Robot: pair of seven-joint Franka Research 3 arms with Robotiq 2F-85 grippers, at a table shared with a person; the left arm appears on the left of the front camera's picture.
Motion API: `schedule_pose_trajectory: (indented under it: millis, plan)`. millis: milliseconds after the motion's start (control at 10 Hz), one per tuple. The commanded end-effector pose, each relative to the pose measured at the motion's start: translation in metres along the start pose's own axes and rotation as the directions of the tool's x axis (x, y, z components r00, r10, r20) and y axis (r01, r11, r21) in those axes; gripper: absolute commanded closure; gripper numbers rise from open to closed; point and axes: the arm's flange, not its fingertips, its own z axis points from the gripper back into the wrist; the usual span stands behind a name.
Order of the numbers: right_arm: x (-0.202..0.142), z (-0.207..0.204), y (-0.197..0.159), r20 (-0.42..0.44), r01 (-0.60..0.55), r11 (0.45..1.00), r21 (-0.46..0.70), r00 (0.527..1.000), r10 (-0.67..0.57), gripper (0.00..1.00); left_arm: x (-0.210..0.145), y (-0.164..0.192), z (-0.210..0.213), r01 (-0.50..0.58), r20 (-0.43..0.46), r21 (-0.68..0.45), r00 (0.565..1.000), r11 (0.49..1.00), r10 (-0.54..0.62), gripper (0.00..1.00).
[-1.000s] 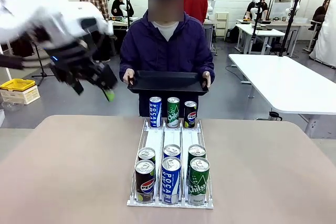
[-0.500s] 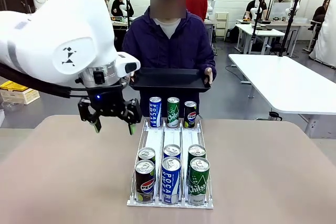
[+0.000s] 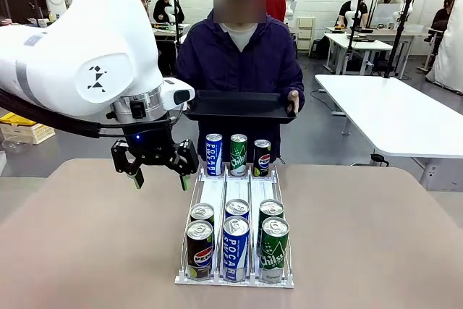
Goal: Retrieve and hand over the desired beverage to the person.
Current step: Pick up a can of the same type that the person held from the Automatic Can Dispenser.
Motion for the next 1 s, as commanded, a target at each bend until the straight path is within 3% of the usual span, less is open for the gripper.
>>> schedule_pose_trajectory:
  millis: [0, 500, 900]
  plan:
    - [-0.001, 0.001, 0.0, 0.002, -0.01, 1.0, 0.016, 1.0, 0.01, 0.0, -0.001, -0.001, 0.002, -0.015, 0.018, 0.02, 1.0, 1.0, 0.014, 0.0]
    - [-0.001, 0.001, 0.0, 0.002, -0.01, 1.0, 0.016, 1.0, 0.01, 0.0, 0.0, 0.0, 0.0, 0.003, 0.004, 0.008, 1.0, 1.0, -0.003, 0.0]
    - [-0.001, 0.001, 0.0, 0.002, -0.01, 1.0, 0.016, 1.0, 0.01, 0.0, -0.022, -0.037, -0.038, 0.045, -0.055, 0.049, 0.998, 0.998, -0.042, 0.0]
